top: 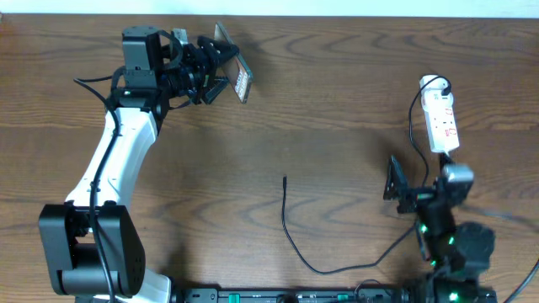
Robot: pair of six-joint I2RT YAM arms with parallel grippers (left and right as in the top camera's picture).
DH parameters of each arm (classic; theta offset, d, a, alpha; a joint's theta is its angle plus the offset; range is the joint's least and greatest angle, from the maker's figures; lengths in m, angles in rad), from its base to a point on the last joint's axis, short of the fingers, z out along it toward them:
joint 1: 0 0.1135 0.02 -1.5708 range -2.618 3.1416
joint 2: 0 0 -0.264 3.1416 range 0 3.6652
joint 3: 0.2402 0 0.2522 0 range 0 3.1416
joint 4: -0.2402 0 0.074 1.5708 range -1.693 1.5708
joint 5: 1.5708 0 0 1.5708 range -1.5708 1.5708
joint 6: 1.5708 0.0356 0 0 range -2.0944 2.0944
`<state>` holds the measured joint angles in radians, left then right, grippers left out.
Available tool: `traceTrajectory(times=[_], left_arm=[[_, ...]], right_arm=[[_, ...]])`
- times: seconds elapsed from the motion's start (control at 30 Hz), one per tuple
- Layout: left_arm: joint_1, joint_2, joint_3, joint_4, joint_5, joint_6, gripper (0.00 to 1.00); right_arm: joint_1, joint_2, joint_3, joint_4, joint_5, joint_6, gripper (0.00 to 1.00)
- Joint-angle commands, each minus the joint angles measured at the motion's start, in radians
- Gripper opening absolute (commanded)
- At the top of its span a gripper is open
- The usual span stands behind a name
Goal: Plug charger to phone and switch on socket
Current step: 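Move the right gripper toward the phone held by the left gripper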
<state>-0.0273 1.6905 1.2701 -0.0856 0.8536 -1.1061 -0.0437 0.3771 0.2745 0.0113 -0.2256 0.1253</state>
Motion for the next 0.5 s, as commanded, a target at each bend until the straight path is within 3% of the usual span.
traceTrajectory(times=[0.0,0.1,0.3,0.4,0.47], left_arm=[[0.005,-0.024,0.002,0.013,-0.040,-0.086,0.07],[0.005,-0.024,0.002,0.013,-0.056,-0.135,0.07],[0.005,-0.024,0.002,0.012,-0.107,-0.223,0.07],[0.005,-0.024,0.002,0.013,-0.133,-0.235,0.07],[0.005,-0.024,0.002,0.013,-0.140,-0.235,0.07]], right_arm=[[0.005,0.241,0.165,-0.008,-0.265,0.008,0.99],[0.008,0.512,0.326,-0.007,-0.527,0.009,0.99],[0.099,0.888,0.541,0.061,-0.835,0.009,0.99],[0.167,1.001,0.587,0.217,-0.953,0.009,0.99],[0.237,1.092,0.593,0.481,-1.016,0.061,0.99]])
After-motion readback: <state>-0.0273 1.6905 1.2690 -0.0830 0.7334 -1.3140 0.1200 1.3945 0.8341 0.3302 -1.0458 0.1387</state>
